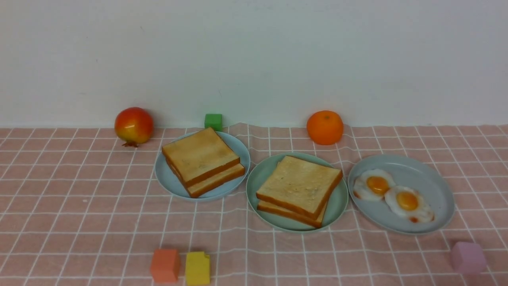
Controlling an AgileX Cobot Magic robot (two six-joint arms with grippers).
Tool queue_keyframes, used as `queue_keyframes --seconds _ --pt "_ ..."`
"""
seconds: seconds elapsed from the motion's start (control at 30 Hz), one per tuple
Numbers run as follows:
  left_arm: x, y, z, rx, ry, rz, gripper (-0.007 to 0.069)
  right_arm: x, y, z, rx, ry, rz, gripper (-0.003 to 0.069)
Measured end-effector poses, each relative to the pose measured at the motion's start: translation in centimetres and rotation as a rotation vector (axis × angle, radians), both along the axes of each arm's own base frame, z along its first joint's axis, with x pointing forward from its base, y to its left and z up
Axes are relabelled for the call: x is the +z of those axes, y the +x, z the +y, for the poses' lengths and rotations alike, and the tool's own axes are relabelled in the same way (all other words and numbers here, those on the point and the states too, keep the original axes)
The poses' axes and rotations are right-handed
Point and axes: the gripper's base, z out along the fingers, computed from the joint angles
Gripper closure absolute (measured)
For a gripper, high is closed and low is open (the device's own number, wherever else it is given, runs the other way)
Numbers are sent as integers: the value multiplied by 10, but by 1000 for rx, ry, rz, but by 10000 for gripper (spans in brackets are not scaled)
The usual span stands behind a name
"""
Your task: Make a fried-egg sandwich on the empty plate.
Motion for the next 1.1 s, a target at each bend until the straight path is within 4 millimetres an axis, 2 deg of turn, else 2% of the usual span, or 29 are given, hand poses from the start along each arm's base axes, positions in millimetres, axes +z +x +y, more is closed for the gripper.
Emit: queue_keyframes --seconds 0.1,0.17,0.2,0.27,0.33,0.37,0.47,0.5,1.1 --pt "-15 1 2 16 33 -181 612 0 0 0 0 1 -1 648" --pt "-34 0 3 39 49 -271 612 0 0 0 0 0 0 646" --pt "-34 -1 3 43 46 -278 612 0 0 0 0 0 1 646" --pt "-71 1 2 74 10 -339 612 0 0 0 0 0 1 643" --pt "-88 3 2 82 -12 -348 612 0 0 0 0 0 1 643" --pt "-111 6 2 97 -45 -326 612 -1 0 0 0 -1 1 641" --pt "-148 7 2 132 -95 -230 612 -1 0 0 0 -1 1 637" --pt "-155 7 3 143 -105 -202 612 -1 0 0 0 -2 3 636" --pt "-155 7 5 192 -153 -214 612 -3 0 0 -4 -10 16 608"
